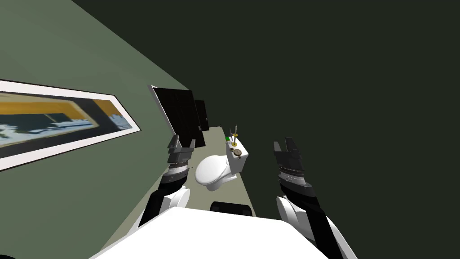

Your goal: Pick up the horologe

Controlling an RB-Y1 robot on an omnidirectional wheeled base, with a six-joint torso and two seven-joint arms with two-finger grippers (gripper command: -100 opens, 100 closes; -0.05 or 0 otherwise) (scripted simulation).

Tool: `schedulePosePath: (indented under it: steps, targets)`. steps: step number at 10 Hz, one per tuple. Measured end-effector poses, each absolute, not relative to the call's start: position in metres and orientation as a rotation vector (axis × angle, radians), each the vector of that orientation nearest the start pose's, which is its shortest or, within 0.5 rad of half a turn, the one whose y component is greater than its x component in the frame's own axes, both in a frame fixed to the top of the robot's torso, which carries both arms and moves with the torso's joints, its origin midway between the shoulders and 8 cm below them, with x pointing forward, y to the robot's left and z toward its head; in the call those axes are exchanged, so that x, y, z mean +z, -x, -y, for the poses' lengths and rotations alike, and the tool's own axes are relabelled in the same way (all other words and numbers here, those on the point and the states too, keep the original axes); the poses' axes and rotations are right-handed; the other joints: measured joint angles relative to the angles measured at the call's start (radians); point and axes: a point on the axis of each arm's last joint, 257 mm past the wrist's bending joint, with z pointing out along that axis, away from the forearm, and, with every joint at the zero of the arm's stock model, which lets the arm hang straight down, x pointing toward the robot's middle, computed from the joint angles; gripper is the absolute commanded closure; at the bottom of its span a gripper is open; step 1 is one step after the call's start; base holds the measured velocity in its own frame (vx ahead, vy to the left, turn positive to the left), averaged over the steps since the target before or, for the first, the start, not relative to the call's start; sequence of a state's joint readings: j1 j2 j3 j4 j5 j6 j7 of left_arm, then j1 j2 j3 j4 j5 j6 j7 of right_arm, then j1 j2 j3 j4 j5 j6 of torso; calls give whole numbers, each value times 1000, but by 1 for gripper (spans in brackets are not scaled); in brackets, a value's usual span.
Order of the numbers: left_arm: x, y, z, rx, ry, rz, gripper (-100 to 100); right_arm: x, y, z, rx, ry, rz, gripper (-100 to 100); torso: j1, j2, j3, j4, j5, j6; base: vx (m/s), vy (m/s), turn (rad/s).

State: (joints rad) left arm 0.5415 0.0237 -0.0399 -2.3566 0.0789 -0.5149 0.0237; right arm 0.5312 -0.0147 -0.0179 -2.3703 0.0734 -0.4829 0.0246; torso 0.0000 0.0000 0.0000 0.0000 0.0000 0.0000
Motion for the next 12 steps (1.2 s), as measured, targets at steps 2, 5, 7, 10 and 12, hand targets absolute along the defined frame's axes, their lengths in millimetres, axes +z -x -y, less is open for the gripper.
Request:
schedulePosePath:
  steps: [2, 5, 7, 10, 12]
  targets:
    - [38, -338, -271, -1436, 693, -598, -100, 51, -327, 274, 1213, -553, -640, 0, 5, -2, -1, -1, 1, 0, 46, 87, -110]
    - [18, -357, -265, -1459, 756, -673, -100, 51, -327, 274, 1213, -553, -640, 0, 5, -3, -2, -1, 1, 0, 41, 68, -54]
    - [7, -368, -264, -1471, 792, -711, -100, 51, -327, 274, 1213, -553, -640, 0, 4, -2, -1, -1, 1, 0, 25, 63, -75]
    - [-10, -383, -260, -1485, 857, -770, -100, 51, -327, 274, 1213, -553, -640, 0, 5, -3, -2, -1, 1, 0, 49, 73, -88]
    - [-21, -393, -257, -1495, 906, -812, -100, 51, -327, 274, 1213, -553, -640, 0, 4, -3, -2, -1, 1, 0, 37, 76, -106]
